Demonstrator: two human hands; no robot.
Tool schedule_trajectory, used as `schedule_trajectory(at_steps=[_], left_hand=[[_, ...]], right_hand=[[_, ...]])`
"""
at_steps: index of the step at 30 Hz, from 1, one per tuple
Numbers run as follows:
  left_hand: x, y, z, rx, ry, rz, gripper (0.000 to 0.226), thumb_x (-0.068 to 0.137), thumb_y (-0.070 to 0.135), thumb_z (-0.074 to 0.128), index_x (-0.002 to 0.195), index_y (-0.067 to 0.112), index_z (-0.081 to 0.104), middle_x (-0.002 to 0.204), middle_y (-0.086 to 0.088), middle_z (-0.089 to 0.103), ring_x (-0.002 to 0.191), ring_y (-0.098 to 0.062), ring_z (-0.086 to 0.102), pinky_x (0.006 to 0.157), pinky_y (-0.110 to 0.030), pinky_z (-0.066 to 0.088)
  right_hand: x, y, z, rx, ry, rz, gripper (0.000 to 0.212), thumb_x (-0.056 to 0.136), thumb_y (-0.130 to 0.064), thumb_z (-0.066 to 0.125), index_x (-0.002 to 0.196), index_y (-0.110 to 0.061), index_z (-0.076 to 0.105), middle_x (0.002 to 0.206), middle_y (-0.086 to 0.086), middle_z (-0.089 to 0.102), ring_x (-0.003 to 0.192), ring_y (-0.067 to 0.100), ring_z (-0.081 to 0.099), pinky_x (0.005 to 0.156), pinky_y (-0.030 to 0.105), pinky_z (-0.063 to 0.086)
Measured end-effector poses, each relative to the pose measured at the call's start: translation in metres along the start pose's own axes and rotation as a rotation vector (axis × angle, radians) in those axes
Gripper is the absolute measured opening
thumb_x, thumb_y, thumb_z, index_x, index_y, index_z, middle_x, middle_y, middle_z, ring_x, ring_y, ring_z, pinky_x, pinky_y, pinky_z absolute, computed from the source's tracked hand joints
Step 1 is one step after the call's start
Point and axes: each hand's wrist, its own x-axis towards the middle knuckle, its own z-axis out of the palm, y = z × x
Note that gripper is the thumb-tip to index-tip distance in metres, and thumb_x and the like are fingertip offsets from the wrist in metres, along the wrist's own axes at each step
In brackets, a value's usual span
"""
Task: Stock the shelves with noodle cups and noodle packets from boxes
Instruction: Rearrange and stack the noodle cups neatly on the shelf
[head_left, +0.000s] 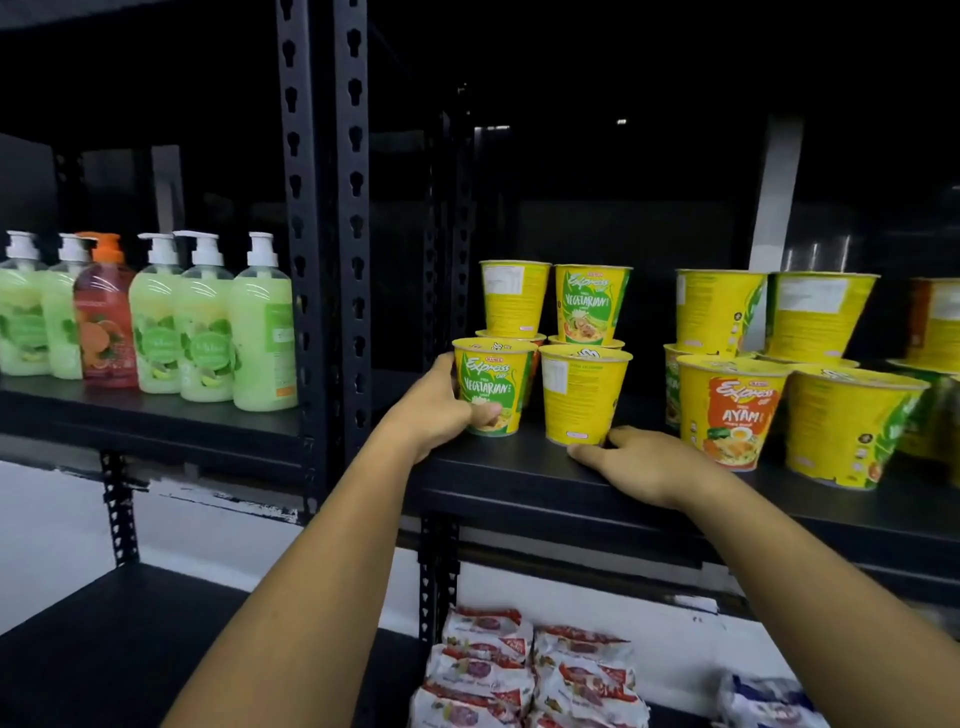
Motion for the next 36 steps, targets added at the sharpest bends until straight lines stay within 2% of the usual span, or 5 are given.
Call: schedule_trajectory(at_steps=[9, 14, 19, 24, 36], left_hand=[[0.007, -0.005, -0.001, -0.055, -0.032, -0.03, 0.076, 0.083, 0.0, 0.082, 0.145, 0.02, 0.043, 0.121, 0.004, 0.067, 0.114, -0.012, 0.064, 0.1, -0.032, 0.048], [0.004, -0.009, -0.004, 0.033, 0.178, 0.016, 0.128, 0.051, 0.06, 0.094, 0.156, 0.029, 0.027, 0.157, -0.003, 0.042, 0.138, -0.022, 0.047, 0.113, -0.05, 0.044], [-0.013, -0.013, 0.005, 0.141, 0.481, 0.33, 0.035, 0.083, 0.046, 0.081, 0.1, 0.023, 0.061, 0.103, 0.004, 0.061, 0.088, -0.004, 0.058, 0.08, -0.031, 0.052], [-0.017, -0.021, 0.016, 0.455, 0.137, 0.56, 0.031, 0.089, 0.048, 0.063, 0.071, 0.024, 0.067, 0.071, 0.011, 0.062, 0.067, -0.007, 0.057, 0.066, -0.038, 0.053], [-0.023, -0.011, 0.015, 0.812, -0.289, 0.542, 0.049, 0.099, 0.062, 0.042, 0.135, 0.04, 0.066, 0.135, 0.024, 0.064, 0.126, -0.001, 0.057, 0.105, -0.033, 0.05]], right_hand=[[0.003, 0.002, 0.001, 0.04, 0.012, 0.005, 0.07, 0.095, -0.074, 0.039, 0.148, -0.03, 0.051, 0.149, 0.002, 0.055, 0.129, 0.025, 0.054, 0.107, 0.041, 0.044], [0.0, 0.0, 0.001, 0.075, 0.029, 0.028, 0.066, 0.096, -0.071, 0.044, 0.147, -0.031, 0.051, 0.149, 0.001, 0.055, 0.13, 0.023, 0.054, 0.103, 0.037, 0.044], [-0.005, -0.003, 0.001, 0.102, 0.071, 0.033, 0.063, 0.096, -0.069, 0.048, 0.147, -0.032, 0.05, 0.147, 0.0, 0.056, 0.128, 0.022, 0.055, 0.097, 0.035, 0.044], [-0.005, -0.002, 0.002, 0.1, 0.092, 0.061, 0.07, 0.093, -0.071, 0.05, 0.147, -0.027, 0.047, 0.146, 0.003, 0.056, 0.124, 0.023, 0.056, 0.091, 0.035, 0.044], [0.007, -0.011, -0.009, 0.585, 0.07, 0.154, 0.077, 0.084, -0.04, 0.081, 0.148, -0.022, 0.044, 0.144, 0.001, 0.055, 0.126, 0.022, 0.052, 0.101, 0.035, 0.04]])
